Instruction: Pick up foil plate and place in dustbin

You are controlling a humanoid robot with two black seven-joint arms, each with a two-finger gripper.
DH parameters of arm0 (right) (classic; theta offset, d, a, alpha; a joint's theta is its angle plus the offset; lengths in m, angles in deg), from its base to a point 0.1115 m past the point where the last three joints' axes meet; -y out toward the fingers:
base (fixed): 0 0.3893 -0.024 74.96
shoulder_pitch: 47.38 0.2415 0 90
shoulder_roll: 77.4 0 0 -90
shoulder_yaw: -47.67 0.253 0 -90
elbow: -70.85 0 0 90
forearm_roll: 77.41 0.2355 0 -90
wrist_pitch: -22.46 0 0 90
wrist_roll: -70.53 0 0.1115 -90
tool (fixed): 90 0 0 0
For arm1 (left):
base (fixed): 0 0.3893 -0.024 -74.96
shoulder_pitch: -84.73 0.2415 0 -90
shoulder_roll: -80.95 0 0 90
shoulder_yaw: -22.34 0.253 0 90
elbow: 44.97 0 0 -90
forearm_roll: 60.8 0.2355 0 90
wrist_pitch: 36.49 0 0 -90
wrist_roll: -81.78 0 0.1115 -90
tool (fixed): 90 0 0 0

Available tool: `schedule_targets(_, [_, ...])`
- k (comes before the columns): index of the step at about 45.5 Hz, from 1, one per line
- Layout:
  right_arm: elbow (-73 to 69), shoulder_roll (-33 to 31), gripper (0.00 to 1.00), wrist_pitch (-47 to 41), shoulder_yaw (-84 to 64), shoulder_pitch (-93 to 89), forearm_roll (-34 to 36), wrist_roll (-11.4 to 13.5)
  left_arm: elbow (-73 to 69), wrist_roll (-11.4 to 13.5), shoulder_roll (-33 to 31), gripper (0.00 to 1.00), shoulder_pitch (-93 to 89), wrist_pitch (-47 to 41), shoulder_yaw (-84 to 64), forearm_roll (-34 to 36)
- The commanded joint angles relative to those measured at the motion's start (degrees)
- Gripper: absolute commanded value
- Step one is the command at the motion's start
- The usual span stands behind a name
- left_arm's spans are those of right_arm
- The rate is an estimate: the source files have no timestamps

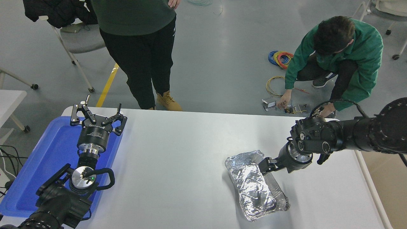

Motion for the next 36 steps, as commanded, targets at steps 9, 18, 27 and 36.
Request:
schedule_targets(9, [6.03,3.10,0.51,2.28,0.52,-5.75,-2.13,-1.24,0.00,0.00,-0.04,1.00,0.00,-0.01,0.00,0.00])
schedule_targets(18, [6.03,3.19,0.10,3.25,0.43,-5.49,-6.45,-1.24,0.00,0.00,-0.04,1.00,0.00,-0.01,0.00,0.00])
schedule_targets(27, [5.77,3.19,0.00,2.99,-0.44,-4.00,-6.54,-1.15,0.00,0.00,-0.04,1.00,0.00,-0.01,0.00,0.00])
schedule_targets(36, [4.89,2.92,0.00,2.63,-0.62,-2.50,-6.54,-1.15,0.00,0.00,0.05,1.00,0.00,-0.01,0.00,0.00])
